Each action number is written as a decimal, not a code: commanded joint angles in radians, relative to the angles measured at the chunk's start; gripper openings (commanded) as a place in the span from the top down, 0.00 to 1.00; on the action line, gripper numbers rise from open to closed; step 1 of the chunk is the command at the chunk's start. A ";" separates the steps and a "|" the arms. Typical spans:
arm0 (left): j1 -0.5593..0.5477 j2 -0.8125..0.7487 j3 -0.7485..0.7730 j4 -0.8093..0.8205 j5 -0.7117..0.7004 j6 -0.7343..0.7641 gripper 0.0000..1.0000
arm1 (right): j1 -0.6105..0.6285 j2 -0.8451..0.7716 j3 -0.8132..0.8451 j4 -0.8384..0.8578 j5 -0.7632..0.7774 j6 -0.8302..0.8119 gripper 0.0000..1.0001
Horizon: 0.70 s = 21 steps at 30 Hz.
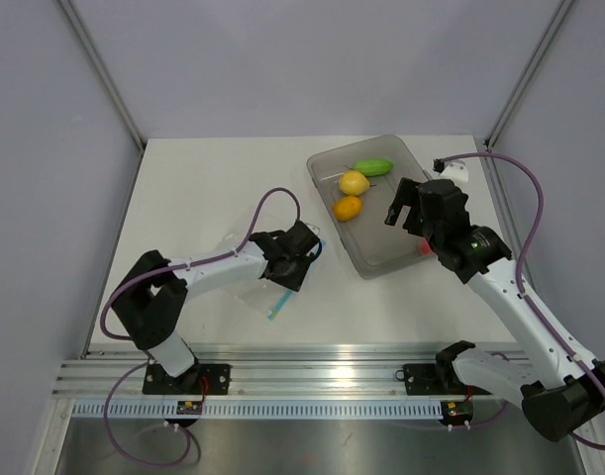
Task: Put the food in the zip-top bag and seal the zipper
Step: Pick up the zipper food storage bag at the center of the board.
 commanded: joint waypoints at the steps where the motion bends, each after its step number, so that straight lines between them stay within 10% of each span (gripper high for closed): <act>1: -0.003 0.021 0.051 0.054 -0.056 -0.066 0.56 | 0.006 -0.036 -0.007 0.010 -0.021 0.003 0.01; 21: -0.009 0.199 0.069 0.153 -0.050 -0.104 0.61 | 0.006 -0.036 -0.012 0.020 -0.047 0.016 0.01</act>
